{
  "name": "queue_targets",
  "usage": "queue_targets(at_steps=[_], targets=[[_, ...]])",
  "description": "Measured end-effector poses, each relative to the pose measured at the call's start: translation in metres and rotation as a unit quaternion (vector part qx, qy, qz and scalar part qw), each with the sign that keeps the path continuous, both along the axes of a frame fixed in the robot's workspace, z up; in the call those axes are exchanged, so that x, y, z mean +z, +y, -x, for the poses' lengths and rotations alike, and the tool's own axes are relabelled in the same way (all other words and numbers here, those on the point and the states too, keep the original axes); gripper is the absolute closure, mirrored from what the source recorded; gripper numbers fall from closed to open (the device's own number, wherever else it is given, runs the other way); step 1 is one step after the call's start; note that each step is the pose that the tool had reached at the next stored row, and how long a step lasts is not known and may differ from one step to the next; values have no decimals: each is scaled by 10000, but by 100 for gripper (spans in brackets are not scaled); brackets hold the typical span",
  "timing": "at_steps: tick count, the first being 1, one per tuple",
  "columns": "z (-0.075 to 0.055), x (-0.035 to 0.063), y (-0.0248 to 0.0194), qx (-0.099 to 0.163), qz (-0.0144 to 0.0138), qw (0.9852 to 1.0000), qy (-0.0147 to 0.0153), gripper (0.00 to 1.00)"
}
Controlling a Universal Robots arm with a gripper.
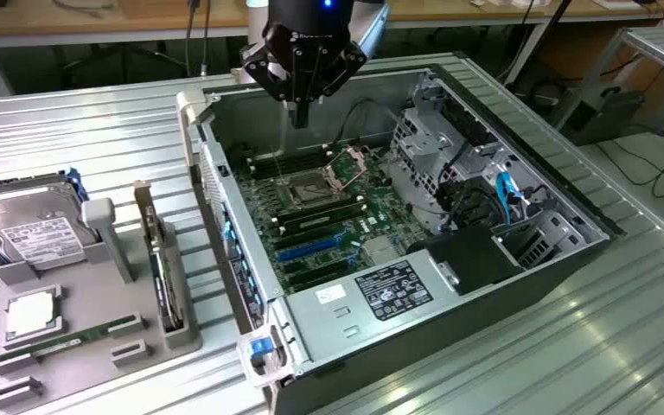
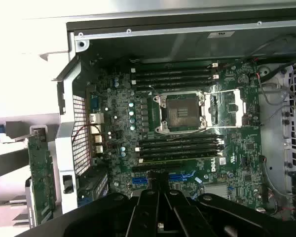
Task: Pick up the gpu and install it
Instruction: 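Reach for the gpu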
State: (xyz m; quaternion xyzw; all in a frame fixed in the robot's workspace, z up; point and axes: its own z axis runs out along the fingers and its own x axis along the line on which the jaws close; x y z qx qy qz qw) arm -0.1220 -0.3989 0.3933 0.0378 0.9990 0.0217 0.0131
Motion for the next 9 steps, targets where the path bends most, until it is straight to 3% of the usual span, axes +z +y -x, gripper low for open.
queue_targets(at_steps=[9], targets=[[0,0,0,0,0,10000,0,89]])
